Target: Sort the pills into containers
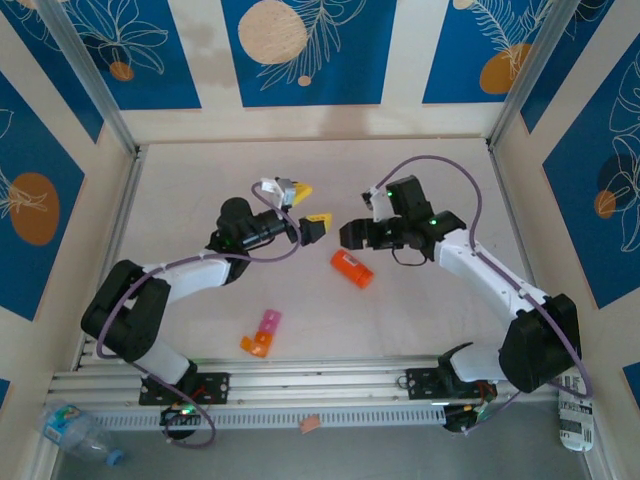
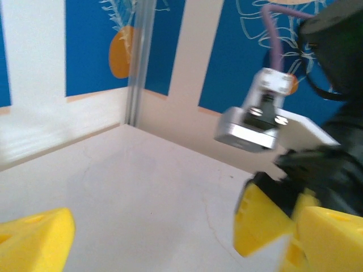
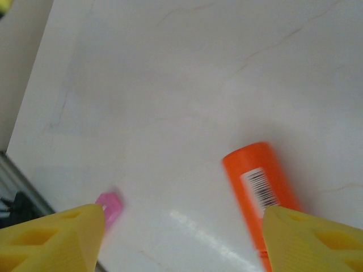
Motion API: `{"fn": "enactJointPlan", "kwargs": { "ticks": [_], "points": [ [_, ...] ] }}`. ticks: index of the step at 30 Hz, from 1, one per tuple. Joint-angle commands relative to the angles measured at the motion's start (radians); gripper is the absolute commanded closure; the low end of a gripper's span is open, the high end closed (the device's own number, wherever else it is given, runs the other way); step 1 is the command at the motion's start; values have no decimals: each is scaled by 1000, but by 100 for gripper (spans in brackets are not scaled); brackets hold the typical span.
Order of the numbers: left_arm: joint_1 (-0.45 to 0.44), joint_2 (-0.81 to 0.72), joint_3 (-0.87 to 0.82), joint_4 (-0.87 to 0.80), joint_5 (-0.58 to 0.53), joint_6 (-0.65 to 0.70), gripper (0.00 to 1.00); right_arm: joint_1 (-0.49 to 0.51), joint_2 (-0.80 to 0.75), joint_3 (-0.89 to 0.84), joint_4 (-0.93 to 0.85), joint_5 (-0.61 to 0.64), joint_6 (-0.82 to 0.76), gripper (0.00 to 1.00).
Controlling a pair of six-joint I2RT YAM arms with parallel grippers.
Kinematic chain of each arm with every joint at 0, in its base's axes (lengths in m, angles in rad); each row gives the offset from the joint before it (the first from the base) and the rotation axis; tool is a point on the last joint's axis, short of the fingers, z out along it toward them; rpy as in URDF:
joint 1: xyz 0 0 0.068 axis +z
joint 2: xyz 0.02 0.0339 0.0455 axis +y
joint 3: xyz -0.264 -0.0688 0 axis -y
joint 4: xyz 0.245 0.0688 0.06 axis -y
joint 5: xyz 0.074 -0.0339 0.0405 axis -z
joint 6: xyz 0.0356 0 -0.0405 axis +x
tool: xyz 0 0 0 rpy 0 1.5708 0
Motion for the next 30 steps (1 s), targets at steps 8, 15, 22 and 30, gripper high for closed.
{"fn": "enactJointPlan", "kwargs": {
  "ticks": [8, 15, 22, 30],
  "points": [
    [47, -194, 52, -484, -299, 65, 0, 324, 170, 9, 10, 102, -46, 21],
    [78, -328, 18, -634, -538, 92, 0, 533, 334, 63, 39, 199, -114, 16],
    [103, -392, 26, -786, -619, 109, 0, 670, 428, 111, 57, 300, -128, 1],
    [115, -399, 31, -810, -629, 110, 0, 715, 515, 202, 50, 334, -139, 0]
  ]
}}
